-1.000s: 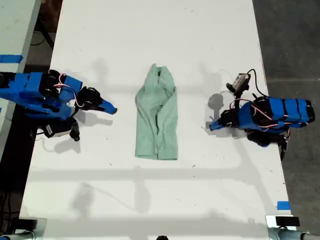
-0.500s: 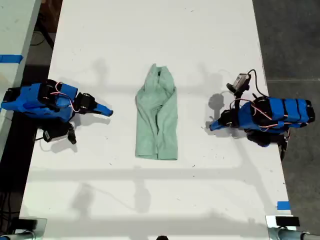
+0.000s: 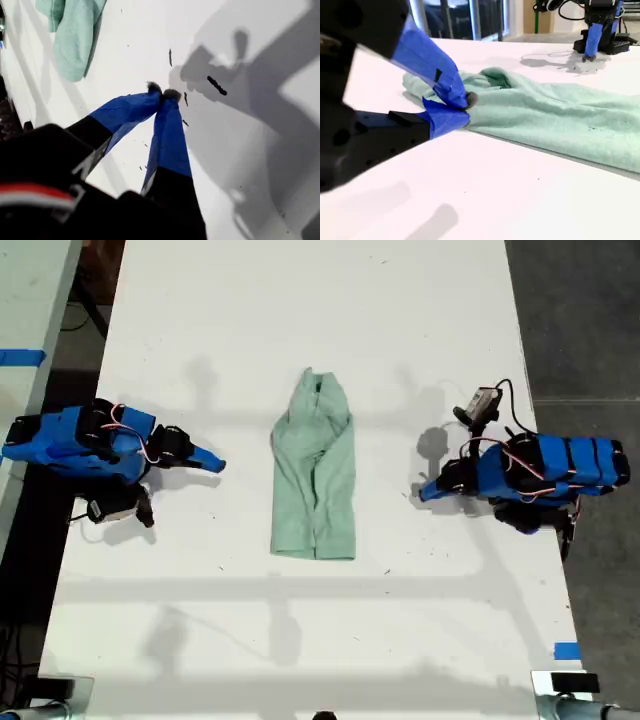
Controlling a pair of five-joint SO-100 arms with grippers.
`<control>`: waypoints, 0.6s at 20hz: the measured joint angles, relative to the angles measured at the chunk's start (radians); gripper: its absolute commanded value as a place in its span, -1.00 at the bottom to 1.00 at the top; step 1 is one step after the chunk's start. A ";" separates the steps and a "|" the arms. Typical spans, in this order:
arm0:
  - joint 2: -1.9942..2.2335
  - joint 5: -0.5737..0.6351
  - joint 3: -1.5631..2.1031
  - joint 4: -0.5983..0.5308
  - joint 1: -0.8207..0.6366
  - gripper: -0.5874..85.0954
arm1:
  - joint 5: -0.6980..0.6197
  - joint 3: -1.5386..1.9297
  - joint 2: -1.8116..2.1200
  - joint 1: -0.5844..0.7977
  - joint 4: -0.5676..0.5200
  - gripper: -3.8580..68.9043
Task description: Fold t shirt
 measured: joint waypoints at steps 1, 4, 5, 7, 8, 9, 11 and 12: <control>0.000 -0.052 0.000 0.021 0.000 -0.82 | 0.000 0.000 0.000 0.000 0.000 -0.87; 0.000 -0.160 0.000 0.084 -0.018 -0.72 | 0.000 0.000 0.000 0.000 0.000 -0.87; 0.000 -0.181 0.000 0.091 -0.020 -0.77 | 0.000 0.000 0.000 0.000 0.000 -0.87; 0.000 -0.209 0.000 0.092 -0.020 -0.86 | 0.000 0.000 0.000 0.000 0.000 -0.87; 0.000 -0.216 0.000 0.092 -0.020 -0.80 | 0.000 0.000 0.000 0.000 0.000 -0.87; 0.000 -0.221 0.000 0.092 -0.020 -0.70 | 0.000 0.000 0.000 0.000 0.000 -0.87; 0.000 -0.204 0.003 0.094 -0.020 -0.59 | 0.000 0.000 0.000 0.000 0.000 -0.87; 0.000 -0.189 0.003 0.094 -0.020 -0.59 | 0.000 0.000 0.000 0.000 0.000 -0.87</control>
